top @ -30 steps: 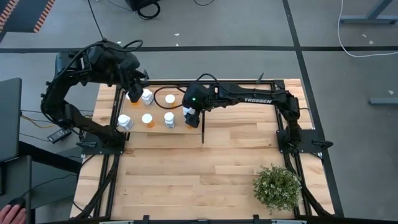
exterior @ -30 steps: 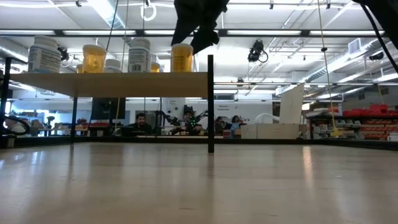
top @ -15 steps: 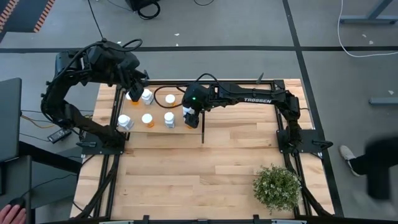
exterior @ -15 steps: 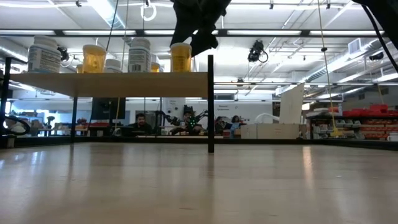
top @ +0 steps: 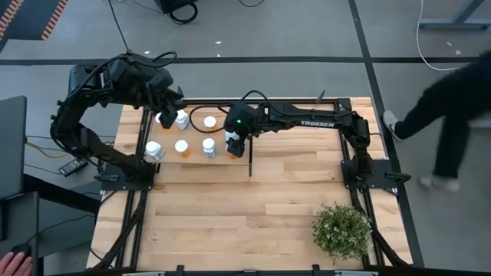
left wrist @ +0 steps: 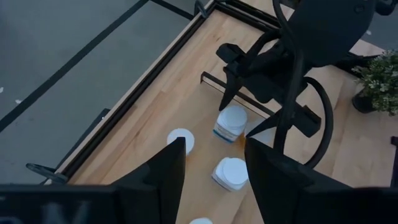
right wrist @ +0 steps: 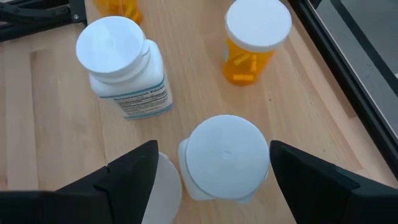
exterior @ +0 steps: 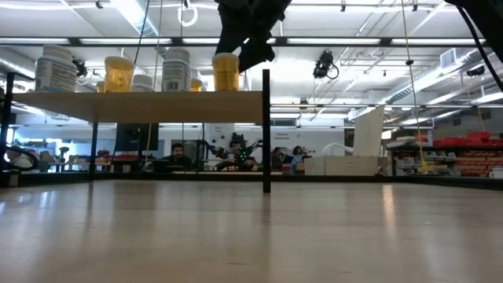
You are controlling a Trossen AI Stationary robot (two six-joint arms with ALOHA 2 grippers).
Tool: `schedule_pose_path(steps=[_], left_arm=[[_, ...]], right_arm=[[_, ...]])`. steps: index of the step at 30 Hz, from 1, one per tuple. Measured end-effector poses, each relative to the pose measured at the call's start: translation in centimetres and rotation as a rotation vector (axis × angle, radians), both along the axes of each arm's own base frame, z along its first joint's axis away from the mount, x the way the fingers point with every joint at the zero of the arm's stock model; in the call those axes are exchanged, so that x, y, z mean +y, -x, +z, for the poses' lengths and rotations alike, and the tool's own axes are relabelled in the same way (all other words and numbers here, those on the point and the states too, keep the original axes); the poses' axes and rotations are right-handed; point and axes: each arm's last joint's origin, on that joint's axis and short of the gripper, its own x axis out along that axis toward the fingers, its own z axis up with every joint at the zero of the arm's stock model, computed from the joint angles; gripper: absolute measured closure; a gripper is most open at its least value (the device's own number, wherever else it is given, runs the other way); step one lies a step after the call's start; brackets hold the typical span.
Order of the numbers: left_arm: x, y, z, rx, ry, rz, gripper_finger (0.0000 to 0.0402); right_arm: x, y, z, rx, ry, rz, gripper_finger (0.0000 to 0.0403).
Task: Pick and place medicine bottles onto shelf by color
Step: Adjust the white pill bottle on the shelf
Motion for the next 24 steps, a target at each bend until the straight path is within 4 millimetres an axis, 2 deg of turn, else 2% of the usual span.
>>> schedule_pose_path(steps=[24], left_arm=[[0.00,0.00,0.00,0.000,0.001,0.001,0.0230]], right_arm=[[0.00,-0.02,0.02,-0.006,-0.012,-0.014,0.0089]])
